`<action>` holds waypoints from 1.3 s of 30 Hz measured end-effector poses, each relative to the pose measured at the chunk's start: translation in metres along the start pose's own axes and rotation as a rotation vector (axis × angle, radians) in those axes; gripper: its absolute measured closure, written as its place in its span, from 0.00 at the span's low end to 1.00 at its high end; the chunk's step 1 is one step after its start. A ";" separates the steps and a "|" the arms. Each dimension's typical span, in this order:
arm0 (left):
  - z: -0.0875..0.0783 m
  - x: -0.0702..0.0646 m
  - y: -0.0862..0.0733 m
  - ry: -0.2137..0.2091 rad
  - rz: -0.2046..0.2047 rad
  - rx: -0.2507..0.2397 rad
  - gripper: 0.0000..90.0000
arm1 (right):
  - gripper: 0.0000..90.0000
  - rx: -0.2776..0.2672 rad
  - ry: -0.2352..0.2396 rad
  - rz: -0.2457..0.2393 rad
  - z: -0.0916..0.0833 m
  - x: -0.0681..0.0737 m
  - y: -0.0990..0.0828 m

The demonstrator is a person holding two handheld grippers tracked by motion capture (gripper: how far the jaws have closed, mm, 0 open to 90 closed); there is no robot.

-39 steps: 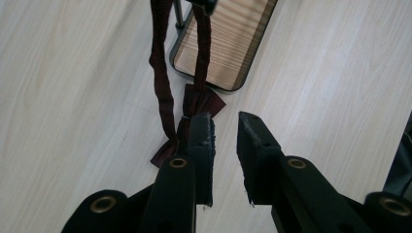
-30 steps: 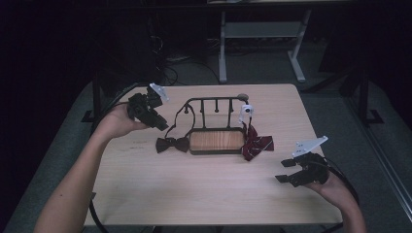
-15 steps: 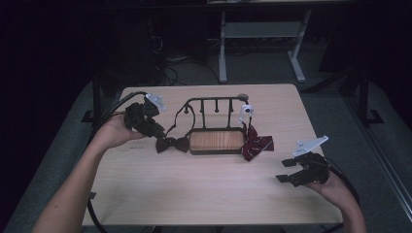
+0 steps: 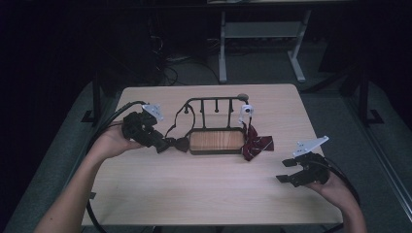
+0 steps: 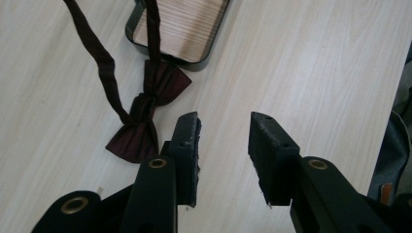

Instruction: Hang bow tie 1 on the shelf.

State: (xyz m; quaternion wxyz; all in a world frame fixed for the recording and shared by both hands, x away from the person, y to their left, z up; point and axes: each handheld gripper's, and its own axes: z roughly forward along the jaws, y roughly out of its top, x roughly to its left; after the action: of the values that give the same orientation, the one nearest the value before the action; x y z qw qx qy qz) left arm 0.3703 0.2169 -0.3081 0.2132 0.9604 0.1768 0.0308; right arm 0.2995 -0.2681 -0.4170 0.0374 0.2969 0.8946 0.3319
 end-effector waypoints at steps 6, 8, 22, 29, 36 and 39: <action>0.003 -0.003 -0.007 -0.002 -0.009 -0.005 0.69 | 0.37 0.000 0.000 0.000 0.000 0.000 0.000; 0.004 -0.003 -0.009 -0.002 -0.010 -0.008 0.68 | 0.36 0.001 -0.001 0.002 0.000 0.000 -0.001; 0.018 -0.011 -0.025 -0.024 -0.031 -0.014 0.63 | 0.36 0.004 -0.001 0.010 0.001 -0.001 -0.003; 0.025 -0.013 -0.035 -0.022 -0.040 -0.019 0.60 | 0.36 0.007 0.000 0.010 0.002 -0.001 -0.003; 0.028 -0.015 -0.042 -0.016 -0.062 -0.028 0.57 | 0.36 0.010 -0.001 0.011 0.002 -0.001 -0.003; 0.031 -0.017 -0.045 -0.016 -0.065 -0.027 0.56 | 0.36 0.010 -0.001 0.012 0.002 -0.001 -0.003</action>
State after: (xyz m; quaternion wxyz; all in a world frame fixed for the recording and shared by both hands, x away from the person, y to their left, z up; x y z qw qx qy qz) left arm 0.3444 0.2366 -0.3550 0.2284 0.9513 0.2060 0.0187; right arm 0.2992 -0.2700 -0.4205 0.0342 0.3024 0.8946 0.3273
